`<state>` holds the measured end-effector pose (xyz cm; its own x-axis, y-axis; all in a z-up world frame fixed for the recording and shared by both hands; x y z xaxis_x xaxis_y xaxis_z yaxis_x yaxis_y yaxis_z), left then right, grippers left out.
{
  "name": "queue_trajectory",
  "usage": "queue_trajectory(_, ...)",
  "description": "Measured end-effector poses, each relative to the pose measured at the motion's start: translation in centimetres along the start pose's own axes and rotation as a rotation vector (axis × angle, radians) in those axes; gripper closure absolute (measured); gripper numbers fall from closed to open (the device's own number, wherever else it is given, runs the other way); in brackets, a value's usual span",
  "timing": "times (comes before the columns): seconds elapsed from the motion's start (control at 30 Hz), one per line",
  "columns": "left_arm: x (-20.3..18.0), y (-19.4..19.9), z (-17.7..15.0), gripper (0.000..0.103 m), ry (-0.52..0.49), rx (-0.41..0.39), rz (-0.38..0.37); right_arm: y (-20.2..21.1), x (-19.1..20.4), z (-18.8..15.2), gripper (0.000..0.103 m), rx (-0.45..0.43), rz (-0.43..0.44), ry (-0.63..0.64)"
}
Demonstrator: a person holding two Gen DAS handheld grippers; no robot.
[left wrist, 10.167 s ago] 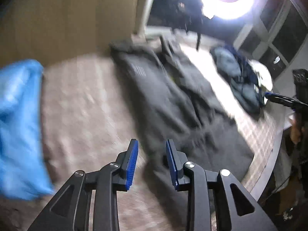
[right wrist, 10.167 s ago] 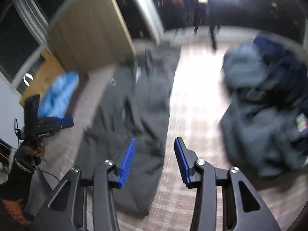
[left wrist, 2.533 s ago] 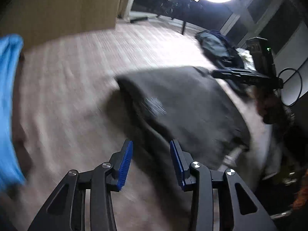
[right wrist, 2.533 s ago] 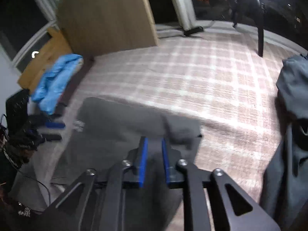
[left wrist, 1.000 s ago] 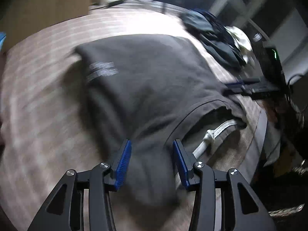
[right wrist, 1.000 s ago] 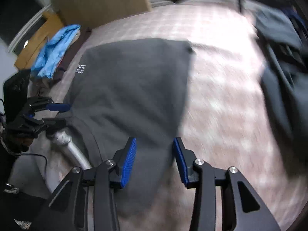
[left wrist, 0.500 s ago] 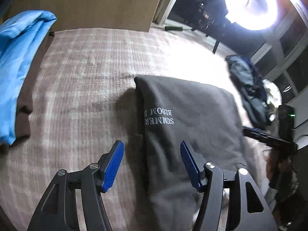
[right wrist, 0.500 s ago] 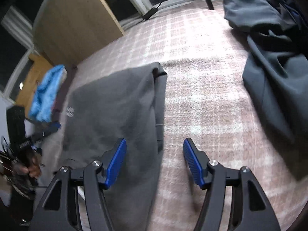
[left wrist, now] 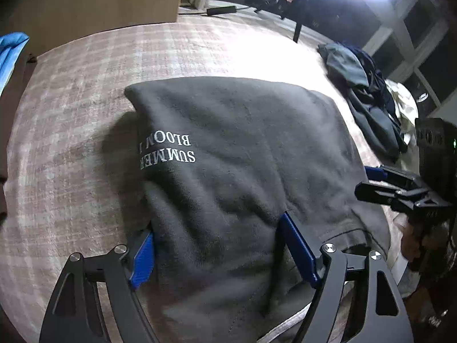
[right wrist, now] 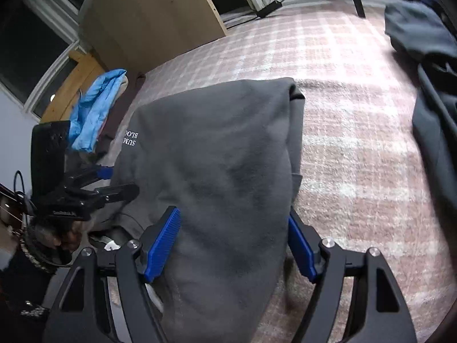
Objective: Fold clothes
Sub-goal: 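Pinch the bundle with the left gripper while the right gripper pinches it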
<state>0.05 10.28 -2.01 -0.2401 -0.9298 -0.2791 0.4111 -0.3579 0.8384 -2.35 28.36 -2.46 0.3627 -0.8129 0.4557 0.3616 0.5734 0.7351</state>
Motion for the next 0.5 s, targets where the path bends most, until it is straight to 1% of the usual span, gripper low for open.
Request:
queue_trajectory(0.03,0.1,0.0,-0.1,0.032,0.001,-0.003,0.008,-0.1,0.1,0.0,0.034,-0.004,0.0,0.001)
queue_trajectory(0.07,0.1,0.1,-0.2,0.033,0.001,-0.006,0.015,-0.1,0.1,-0.1,0.04,-0.005,-0.003,0.006)
queue_trajectory(0.1,0.2,0.1,-0.2,0.037,0.002,-0.009,0.023,-0.1,0.1,-0.2,0.045,-0.005,-0.008,0.012)
queue_trajectory(0.13,0.1,0.2,-0.3,0.047,0.002,-0.011,0.027,-0.2,0.1,-0.2,0.055,-0.006,-0.016,0.014)
queue_trajectory(0.17,0.0,0.1,-0.3,0.051,0.003,-0.013,0.025,-0.4,0.0,-0.2,0.064,-0.009,-0.024,0.013)
queue_trajectory(0.2,-0.1,0.0,-0.2,0.063,0.003,-0.014,0.023,-0.7,0.0,-0.1,0.066,-0.014,-0.026,0.011)
queue_trajectory(0.23,-0.2,0.0,-0.2,0.068,0.009,-0.017,0.019,-0.8,-0.1,0.0,0.076,-0.018,-0.013,0.0)
queue_trajectory(0.27,-0.3,-0.1,-0.1,0.071,0.021,-0.023,0.015,-0.9,-0.2,0.1,0.084,-0.022,0.006,-0.014)
queue_trajectory(0.33,-0.7,-0.2,0.1,0.079,0.025,-0.032,0.017,-0.5,0.2,0.3,0.087,-0.04,0.036,-0.023)
queue_trajectory(0.5,-1.9,0.9,0.9,0.081,0.018,-0.063,0.009,1.0,1.5,0.8,0.089,-0.093,0.11,-0.033)
Point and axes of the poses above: each gripper's, at about its wrist camera, not at the fingertips, and y roughly against the way its jaws point, x to its left, z to its top, the point moved 5 cm from there along -y, roughly the way its jaws point, and after that the axes turned 5 degrees about -x, right-handed, at the moved point
